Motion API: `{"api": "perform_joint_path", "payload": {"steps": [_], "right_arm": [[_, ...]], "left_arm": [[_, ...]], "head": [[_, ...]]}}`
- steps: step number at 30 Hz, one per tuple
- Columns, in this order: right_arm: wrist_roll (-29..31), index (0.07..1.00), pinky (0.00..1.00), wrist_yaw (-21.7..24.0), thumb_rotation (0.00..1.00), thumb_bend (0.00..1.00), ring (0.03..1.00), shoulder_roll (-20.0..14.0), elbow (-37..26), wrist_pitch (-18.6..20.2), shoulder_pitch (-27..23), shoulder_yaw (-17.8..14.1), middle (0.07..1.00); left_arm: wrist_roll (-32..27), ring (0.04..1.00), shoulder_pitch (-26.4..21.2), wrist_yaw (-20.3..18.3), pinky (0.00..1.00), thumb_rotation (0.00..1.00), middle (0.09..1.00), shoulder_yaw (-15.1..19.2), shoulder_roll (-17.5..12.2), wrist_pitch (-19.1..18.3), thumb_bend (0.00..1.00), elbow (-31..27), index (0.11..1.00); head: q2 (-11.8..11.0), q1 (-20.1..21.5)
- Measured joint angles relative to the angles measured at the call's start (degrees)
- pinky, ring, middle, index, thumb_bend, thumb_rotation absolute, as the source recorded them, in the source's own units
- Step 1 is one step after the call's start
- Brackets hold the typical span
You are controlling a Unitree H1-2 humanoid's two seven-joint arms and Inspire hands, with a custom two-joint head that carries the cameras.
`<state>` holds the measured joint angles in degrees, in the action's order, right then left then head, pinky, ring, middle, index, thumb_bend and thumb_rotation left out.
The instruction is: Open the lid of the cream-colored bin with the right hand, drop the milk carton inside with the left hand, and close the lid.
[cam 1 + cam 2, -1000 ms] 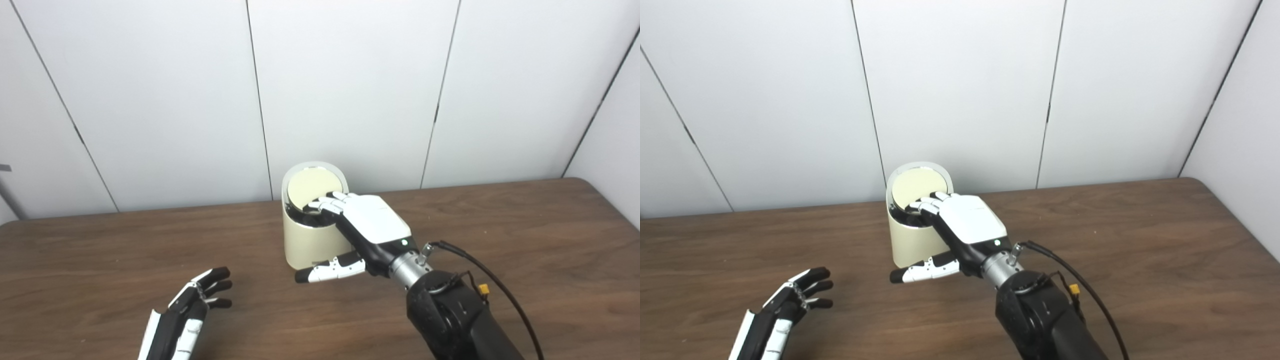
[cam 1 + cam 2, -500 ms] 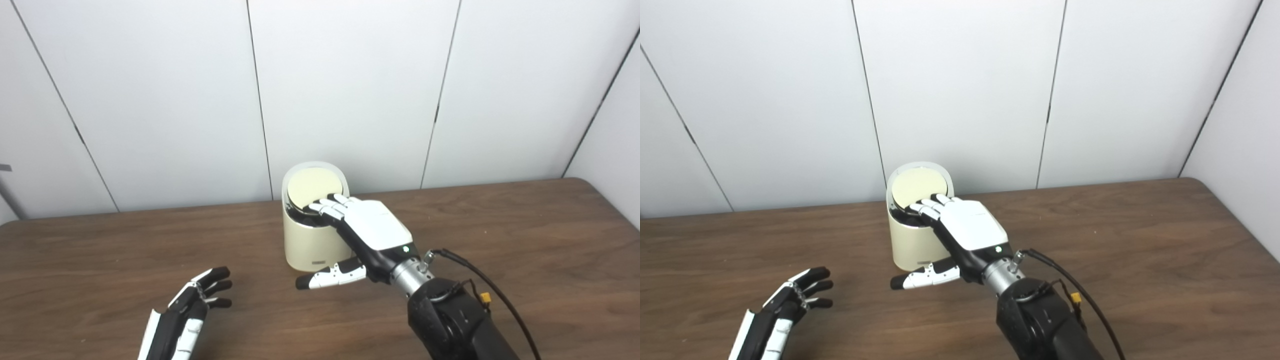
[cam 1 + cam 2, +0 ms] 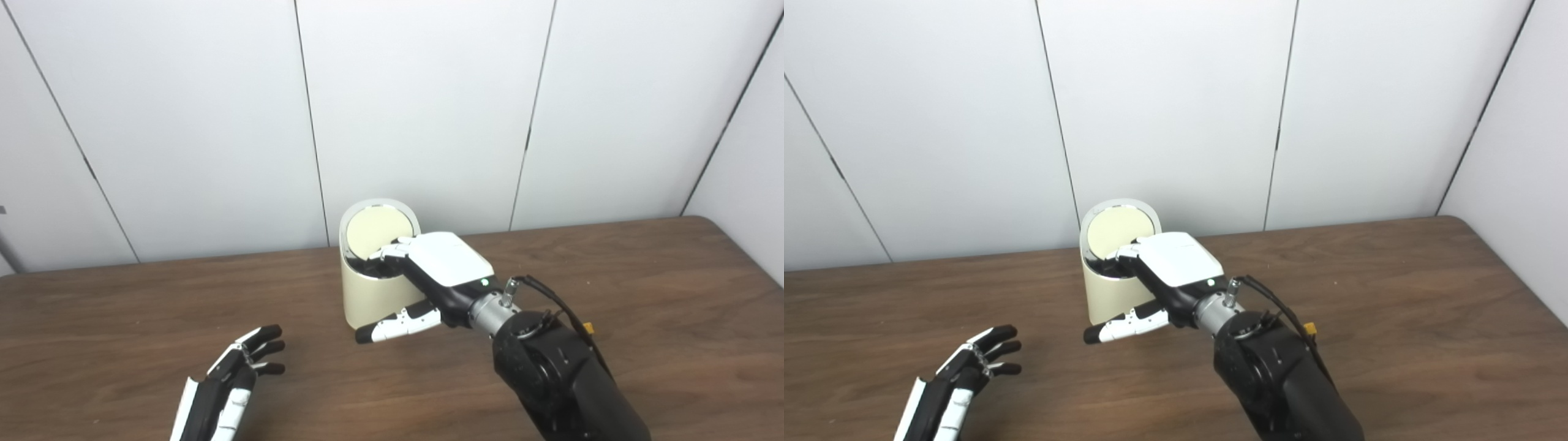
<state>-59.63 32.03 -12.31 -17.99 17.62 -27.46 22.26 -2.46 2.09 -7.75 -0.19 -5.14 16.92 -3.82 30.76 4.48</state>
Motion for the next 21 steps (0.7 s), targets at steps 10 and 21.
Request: {"api": "perform_joint_path", "payload": {"steps": [10,21], "right_arm": [[-1.2,0.787,0.91,4.2,0.92,0.91,0.907,-0.2,0.6,0.7,-3.0,1.6,0.830],[-2.0,0.760,0.90,5.1,0.90,0.92,0.892,1.2,2.3,2.0,-4.4,2.6,0.827]], "left_arm": [[-0.3,0.789,-0.1,0.0,0.66,0.85,0.825,0.0,0.1,0.0,0.69,0.1,0.818],[0.1,0.786,0.2,0.1,0.66,0.85,0.823,-0.3,0.9,-0.2,0.69,-0.3,0.817]], "head": [[0.4,-0.2],[1.1,-1.0]]}}
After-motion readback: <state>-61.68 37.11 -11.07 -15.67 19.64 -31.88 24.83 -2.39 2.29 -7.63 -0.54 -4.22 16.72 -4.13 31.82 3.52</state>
